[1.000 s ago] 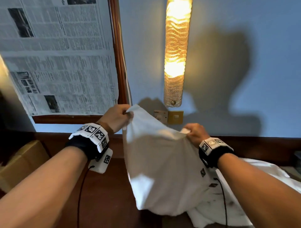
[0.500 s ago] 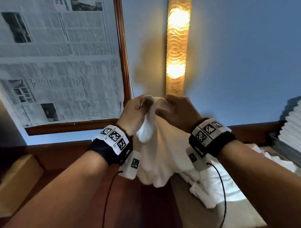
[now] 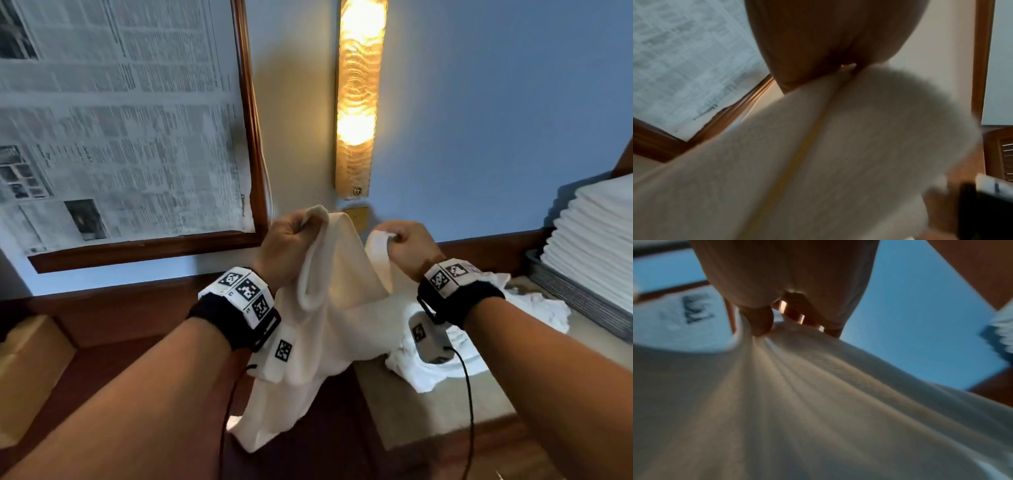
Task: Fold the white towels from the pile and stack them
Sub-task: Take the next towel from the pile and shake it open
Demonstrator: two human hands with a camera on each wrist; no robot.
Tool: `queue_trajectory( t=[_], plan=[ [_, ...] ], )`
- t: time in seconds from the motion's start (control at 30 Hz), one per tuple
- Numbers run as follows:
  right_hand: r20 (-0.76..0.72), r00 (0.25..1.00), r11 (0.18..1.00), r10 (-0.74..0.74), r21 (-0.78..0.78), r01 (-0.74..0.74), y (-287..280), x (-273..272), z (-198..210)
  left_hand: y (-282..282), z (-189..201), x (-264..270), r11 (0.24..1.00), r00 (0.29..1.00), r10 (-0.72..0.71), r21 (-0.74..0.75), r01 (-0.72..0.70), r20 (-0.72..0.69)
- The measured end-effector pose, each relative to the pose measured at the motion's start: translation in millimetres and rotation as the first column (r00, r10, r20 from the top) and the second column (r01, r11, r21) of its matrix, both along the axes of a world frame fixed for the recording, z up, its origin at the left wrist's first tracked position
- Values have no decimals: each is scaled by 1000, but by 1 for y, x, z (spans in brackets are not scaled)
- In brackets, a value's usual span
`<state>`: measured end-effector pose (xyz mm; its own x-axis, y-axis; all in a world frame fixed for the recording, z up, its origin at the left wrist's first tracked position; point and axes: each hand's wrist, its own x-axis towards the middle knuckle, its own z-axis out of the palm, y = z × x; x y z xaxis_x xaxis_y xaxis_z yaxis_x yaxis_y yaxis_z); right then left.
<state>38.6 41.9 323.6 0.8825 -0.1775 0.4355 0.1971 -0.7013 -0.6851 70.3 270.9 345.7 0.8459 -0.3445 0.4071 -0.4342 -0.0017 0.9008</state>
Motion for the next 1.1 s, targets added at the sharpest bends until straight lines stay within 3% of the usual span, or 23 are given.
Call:
queue_trajectory(
  t=[0.13, 0.2, 0.3, 0.43, 0.53, 0.67, 0.73, 0.83, 0.93, 1.03, 1.1],
  plan=[
    [59, 997, 995, 55, -83, -50, 27, -7, 50, -35, -7, -6, 997, 998, -58, -51, 58, -5],
    [65, 998, 984, 27, -175, -15, 27, -15, 62, -45, -3, -11, 999, 998, -41, -5, 41, 46],
    [66, 997, 988, 37, -150, -27, 22, -31, 59, -50, 9, -9, 994, 989, 35, 93, -49, 146],
    [-32, 995, 968, 98, -227, -103, 2, -43, 25, -56, 19, 2, 985, 975, 76, 139, -106, 207],
    [-82, 994, 976, 66, -201, -82, -39, -35, -10, -60, 27, -2, 973, 971, 124, 165, -159, 206],
    [-398, 914, 979, -83, -202, 1, -105, -30, -74, -55, 25, -5, 956, 937, 235, 116, -271, 259],
    [-461, 883, 994, -82, -105, 37, -123, -31, -94, -56, 17, -9, 946, 928, 272, 104, -306, 255],
    [-307, 952, 999, -12, 40, 26, -112, -22, -87, -66, 1, -19, 939, 937, 290, 131, -318, 197],
    [-70, 985, 983, 155, 114, -147, -77, -13, -48, -79, -16, -28, 941, 945, 294, 128, -313, 145],
    [141, 941, 949, 307, 29, -314, -50, -10, -11, -92, -27, -35, 936, 935, 320, 101, -337, 155],
    [205, 930, 952, 306, -37, -305, -41, -9, 9, -101, -31, -40, 953, 951, 281, 78, -292, 125]
  ],
)
